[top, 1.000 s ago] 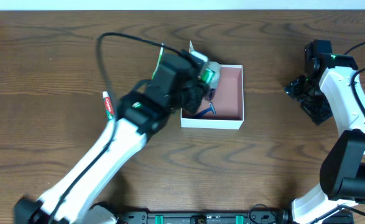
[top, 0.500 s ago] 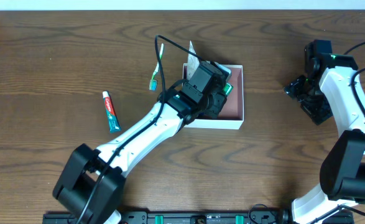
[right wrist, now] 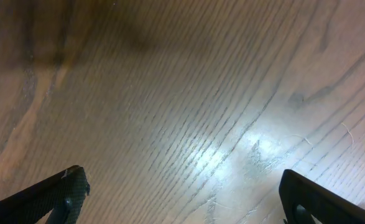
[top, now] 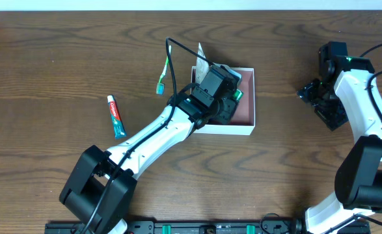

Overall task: Pack container
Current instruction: 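Lower the Dettol box into the box and open the left gripper, then move the left gripper back left toward the Colgate tube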

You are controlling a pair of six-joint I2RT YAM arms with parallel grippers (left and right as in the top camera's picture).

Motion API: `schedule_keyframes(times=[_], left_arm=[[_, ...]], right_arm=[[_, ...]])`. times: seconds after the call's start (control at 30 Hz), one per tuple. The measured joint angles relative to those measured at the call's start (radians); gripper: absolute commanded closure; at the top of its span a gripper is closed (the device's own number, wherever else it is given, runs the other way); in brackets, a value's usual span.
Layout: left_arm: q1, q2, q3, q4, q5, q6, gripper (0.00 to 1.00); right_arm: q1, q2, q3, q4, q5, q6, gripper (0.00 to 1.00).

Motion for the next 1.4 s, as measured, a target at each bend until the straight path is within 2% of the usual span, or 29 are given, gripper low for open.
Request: schedule_keyframes(times=[0.07, 0.13, 0.53, 0.73, 0.8, 0.9, 1.0, 1.1, 1.27, 1.4], left_arm=[[0.0, 0.0, 0.0, 0.009, 0.0, -0.003, 0.3], [0.0, 0.0, 0.0, 0.015, 0.0, 0.0, 0.23], [0.0, -0.008, 0.0, 0.026, 0.013, -0.019, 0.22], [0.0, -0.126, 0.0, 0.007, 0.048, -0.029, 0.21], [0.001, -0.188, 0.0, -0.01, 0.053, -0.028, 0.11], [0.008, -0.287, 0.0, -0.07, 0.056, -0.03, 0.01], [0.032, -0.378, 0.002, -0.188, 0.023, -0.033, 0.02], [0.066, -0.447, 0.003, -0.327, -0.08, -0.04, 0.02], [0.17, -0.496, 0.005, -0.549, -0.309, -0.189, 0.02], [0.278, -0.49, 0.004, -0.6, -0.395, -0.27, 0.02]], right_arm=[[0.0, 0.0, 0.0, 0.0, 0.0, 0.0, 0.01], [0.0, 0.0, 0.0, 0.0, 0.0, 0.0, 0.01], [0.0, 0.0, 0.0, 0.0, 0.0, 0.0, 0.01], [0.0, 0.0, 0.0, 0.0, 0.0, 0.0, 0.01], [0.0, 0.0, 0.0, 0.0, 0.0, 0.0, 0.01], [0.0, 0.0, 0.0, 0.0, 0.0, 0.0, 0.01], [0.0, 0.0, 0.0, 0.0, 0.0, 0.0, 0.01], [0.0, 0.0, 0.0, 0.0, 0.0, 0.0, 0.01], [0.0, 0.0, 0.0, 0.0, 0.0, 0.0, 0.01], [0.0, 0.0, 0.0, 0.0, 0.0, 0.0, 0.01]])
